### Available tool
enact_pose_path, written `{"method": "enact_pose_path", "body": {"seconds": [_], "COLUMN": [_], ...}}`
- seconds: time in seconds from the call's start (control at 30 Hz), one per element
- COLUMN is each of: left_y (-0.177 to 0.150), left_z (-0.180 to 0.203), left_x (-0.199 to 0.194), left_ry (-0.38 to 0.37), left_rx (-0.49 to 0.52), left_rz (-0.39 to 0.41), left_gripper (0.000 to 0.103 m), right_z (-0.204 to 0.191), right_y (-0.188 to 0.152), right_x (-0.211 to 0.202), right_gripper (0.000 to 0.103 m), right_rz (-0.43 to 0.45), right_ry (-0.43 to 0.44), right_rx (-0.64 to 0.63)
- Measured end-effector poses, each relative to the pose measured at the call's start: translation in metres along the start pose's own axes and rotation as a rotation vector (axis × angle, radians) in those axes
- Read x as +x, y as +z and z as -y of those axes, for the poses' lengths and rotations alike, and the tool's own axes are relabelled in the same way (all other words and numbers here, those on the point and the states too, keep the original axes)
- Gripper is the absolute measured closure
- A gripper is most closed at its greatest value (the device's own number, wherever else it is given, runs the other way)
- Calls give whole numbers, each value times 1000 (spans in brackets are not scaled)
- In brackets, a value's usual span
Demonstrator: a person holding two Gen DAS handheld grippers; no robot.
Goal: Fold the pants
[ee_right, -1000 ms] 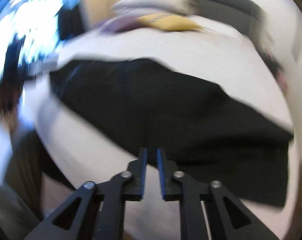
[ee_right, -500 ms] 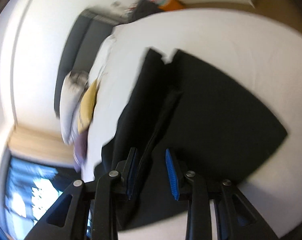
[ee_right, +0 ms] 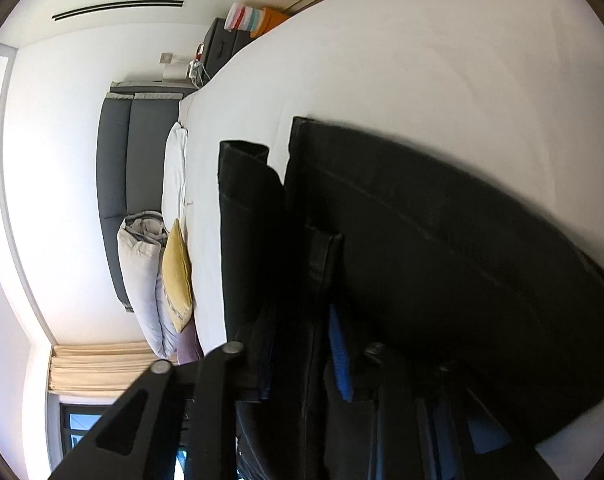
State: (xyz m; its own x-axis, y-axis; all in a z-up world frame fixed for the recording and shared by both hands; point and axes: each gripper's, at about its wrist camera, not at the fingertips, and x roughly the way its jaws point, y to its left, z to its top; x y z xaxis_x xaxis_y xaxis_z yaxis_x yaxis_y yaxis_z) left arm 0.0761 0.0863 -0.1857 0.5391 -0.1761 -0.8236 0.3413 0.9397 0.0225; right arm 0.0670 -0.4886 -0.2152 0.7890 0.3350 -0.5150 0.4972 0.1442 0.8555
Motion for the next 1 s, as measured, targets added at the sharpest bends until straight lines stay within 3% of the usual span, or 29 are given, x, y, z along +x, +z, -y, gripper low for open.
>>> {"method": "enact_pose_path", "body": {"seconds": [0.07, 0.1, 0.23, 0.43, 0.57, 0.7, 1.0], "left_y": [0, -1, 0, 1, 3, 4, 11], "left_z": [1, 0, 1, 5, 10, 14, 17], "left_x": [0, -1, -1, -1, 0, 1, 0], "left_ry": [3, 4, 10, 33, 57, 72, 80], "left_rx": [-3, -4, -2, -2, -11, -7, 0], "left_rz": [2, 1, -5, -1, -3, -10, -46], "left_gripper": [41, 41, 41, 40, 37, 37, 35], "right_z": [2, 4, 5, -17, 0, 41, 21], "right_y": [2, 3, -1, -16, -30, -31, -31], "right_x": [4, 6, -1, -57, -84, -78, -85], "right_gripper": [100, 101, 99, 99, 100, 101, 100], "right_rz": [-1, -5, 13, 139, 167, 152, 180], "right_ry": [3, -1, 10, -1, -42, -82, -87], "right_rx": [-2, -5, -59, -222, -236, -162, -212]}}
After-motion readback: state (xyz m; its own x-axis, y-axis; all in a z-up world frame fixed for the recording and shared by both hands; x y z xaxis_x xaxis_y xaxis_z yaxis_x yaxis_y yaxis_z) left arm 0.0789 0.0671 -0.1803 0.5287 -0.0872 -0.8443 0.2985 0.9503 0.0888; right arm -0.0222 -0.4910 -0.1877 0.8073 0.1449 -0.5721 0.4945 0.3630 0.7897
